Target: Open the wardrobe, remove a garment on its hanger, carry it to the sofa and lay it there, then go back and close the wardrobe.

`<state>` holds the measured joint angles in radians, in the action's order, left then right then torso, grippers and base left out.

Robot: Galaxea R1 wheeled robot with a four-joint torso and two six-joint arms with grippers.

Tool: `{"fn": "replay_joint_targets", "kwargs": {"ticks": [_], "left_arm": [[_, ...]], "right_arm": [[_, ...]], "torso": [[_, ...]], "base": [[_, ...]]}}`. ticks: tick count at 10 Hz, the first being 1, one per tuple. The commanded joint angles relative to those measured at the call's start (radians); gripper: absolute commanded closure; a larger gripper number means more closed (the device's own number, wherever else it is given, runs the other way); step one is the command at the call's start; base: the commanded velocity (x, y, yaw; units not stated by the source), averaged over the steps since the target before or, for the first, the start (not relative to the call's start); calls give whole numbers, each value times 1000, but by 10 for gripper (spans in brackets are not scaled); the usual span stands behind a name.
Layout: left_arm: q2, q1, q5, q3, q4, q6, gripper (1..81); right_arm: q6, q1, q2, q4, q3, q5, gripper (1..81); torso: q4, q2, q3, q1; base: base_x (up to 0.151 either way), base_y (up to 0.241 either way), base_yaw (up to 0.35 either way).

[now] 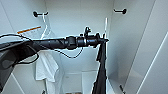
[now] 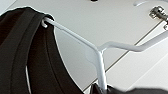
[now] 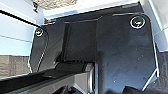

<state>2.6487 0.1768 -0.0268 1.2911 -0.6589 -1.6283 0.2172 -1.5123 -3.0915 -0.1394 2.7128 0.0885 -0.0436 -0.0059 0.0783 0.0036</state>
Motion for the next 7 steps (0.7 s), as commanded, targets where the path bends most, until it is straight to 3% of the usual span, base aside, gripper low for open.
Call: {"fn": "replay_joint_targets", "kwargs": {"ticks": [1, 7], "left_arm": [[2, 177, 8, 4, -25, 10, 811], [8, 161, 11, -4, -28, 10, 811]], "right_arm": [[8, 37, -9, 3, -15, -61, 10], [8, 37, -9, 3, -15, -59, 10]], "torso": [[0, 0, 0, 0], [0, 0, 0, 0]], "base": [[-91, 0, 0], [-98, 0, 0]]}}
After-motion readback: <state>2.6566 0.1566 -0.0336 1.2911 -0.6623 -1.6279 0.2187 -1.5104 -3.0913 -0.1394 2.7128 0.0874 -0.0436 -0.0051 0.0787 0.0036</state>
